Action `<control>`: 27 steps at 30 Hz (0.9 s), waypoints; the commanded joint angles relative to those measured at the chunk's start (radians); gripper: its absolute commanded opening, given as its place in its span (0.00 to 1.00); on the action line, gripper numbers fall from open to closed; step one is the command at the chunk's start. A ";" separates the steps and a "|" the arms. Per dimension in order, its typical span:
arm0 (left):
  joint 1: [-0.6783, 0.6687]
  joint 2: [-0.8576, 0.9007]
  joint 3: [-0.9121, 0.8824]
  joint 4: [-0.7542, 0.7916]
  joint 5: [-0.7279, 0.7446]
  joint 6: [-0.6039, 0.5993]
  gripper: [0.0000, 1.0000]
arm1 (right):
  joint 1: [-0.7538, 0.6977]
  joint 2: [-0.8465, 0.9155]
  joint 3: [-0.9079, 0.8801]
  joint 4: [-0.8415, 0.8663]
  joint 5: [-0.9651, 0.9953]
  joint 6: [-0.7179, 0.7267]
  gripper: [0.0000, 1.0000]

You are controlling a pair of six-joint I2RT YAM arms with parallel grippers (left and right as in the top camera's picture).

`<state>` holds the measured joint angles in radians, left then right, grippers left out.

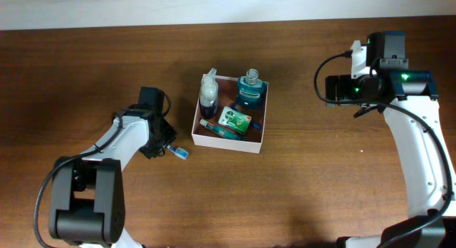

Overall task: Pack container
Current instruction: 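Lower the left gripper onto the toothbrush handle end and grasp it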

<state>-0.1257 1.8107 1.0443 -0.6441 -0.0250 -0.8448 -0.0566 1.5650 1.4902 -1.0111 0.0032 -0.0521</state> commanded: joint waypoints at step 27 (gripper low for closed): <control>0.029 0.011 -0.019 0.016 0.000 0.062 0.00 | -0.005 -0.003 0.007 0.001 0.007 0.009 0.99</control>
<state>-0.1219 1.8107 1.0374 -0.6220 -0.0231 -0.8433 -0.0566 1.5650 1.4902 -1.0111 0.0036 -0.0525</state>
